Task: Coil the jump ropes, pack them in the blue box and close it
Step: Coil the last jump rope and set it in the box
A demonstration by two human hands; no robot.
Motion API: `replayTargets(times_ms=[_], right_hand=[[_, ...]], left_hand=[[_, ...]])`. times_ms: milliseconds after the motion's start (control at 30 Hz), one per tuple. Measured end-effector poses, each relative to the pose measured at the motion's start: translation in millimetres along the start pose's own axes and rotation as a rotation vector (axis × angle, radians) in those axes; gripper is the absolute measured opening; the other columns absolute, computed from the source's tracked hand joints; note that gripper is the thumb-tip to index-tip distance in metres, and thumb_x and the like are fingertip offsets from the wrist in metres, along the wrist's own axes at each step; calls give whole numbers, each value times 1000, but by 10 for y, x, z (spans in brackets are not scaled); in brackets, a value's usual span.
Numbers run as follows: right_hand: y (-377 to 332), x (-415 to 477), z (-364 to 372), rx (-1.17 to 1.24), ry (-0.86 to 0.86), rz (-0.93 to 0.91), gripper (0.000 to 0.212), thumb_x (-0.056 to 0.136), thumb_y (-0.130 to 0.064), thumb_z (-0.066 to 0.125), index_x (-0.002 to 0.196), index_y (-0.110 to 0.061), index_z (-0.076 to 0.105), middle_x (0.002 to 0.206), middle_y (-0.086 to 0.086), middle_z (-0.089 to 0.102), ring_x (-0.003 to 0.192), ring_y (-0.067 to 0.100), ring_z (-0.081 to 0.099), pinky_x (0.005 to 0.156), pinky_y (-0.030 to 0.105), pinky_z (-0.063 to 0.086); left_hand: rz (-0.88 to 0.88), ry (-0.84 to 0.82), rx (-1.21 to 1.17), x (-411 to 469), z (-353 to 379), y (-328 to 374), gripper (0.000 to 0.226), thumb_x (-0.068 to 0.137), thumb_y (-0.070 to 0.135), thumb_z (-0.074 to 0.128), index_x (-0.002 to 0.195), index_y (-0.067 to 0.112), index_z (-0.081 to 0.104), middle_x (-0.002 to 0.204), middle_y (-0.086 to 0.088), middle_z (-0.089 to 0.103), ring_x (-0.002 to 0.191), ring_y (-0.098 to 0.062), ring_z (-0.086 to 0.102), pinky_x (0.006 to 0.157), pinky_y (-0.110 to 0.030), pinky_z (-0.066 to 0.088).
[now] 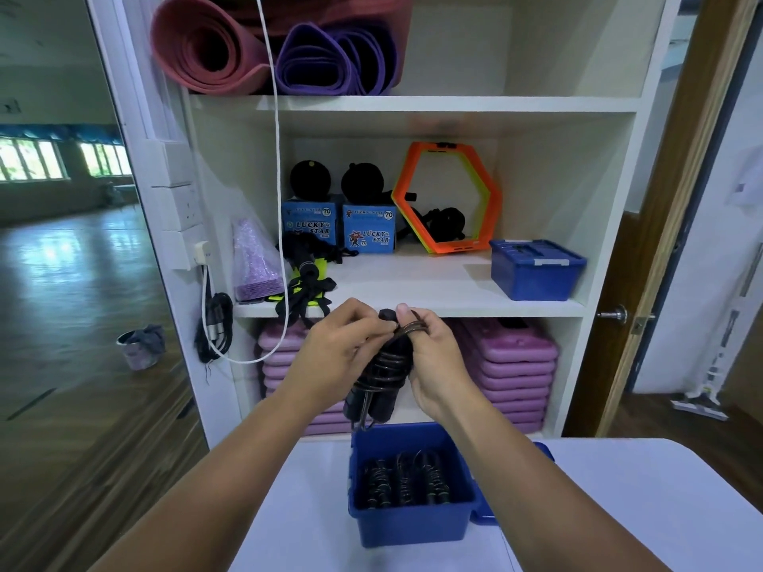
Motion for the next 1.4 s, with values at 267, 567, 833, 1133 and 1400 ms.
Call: replayTargets(times_ms=[267, 567, 833, 1133, 1400], right_hand=[[-240, 69, -48, -147, -14, -149, 6, 91, -22, 69, 96, -23, 66, 102, 8, 70, 91, 18, 65, 88, 36, 52], [-333, 40, -125, -47, -11, -124, 4, 92, -15, 67, 95, -18, 67, 94, 8, 72, 85, 20, 66, 83, 38, 53], [-435, 39, -93, -86, -1, -158, 7, 89, -17, 72, 95, -19, 71, 83, -3, 73, 78, 16, 67, 74, 35, 56], [-514, 41, 180, -325, -127, -260, 5, 87, -16, 74, 88, -12, 74, 84, 1, 75, 79, 9, 69, 75, 25, 54], [-311, 100, 226, -348, -222, -189, 28, 94, -41, 57, 112, -26, 72, 110, 3, 74, 108, 21, 68, 101, 50, 50]], left_hand=[[-645, 85, -588, -12, 42, -315, 13, 90, 23, 73, 84, 12, 68, 69, 2, 61, 68, -12, 56, 71, -35, 50], [-641, -380, -518, 228, 208, -221, 15, 93, 22, 69, 106, 25, 76, 102, -7, 76, 99, -24, 69, 99, -43, 49], [-589, -91, -476, 135, 222, -185, 8, 96, 20, 63, 95, 17, 71, 90, -5, 72, 73, -19, 66, 72, -39, 52], [-591, 293, -434, 23, 1, -242, 27, 95, 37, 53, 100, 14, 66, 94, -6, 70, 91, -23, 66, 83, -42, 54], [-667, 325, -465, 57, -67, -356, 17, 99, 30, 59, 91, 19, 70, 85, 2, 72, 79, -12, 68, 77, -35, 55]])
Point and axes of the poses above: each hand's wrist, its own x-axis towards the middle knuckle, its own z-axis out of the palm, y = z × x, the point moved 8 cm from there along x, towards the middle knuckle
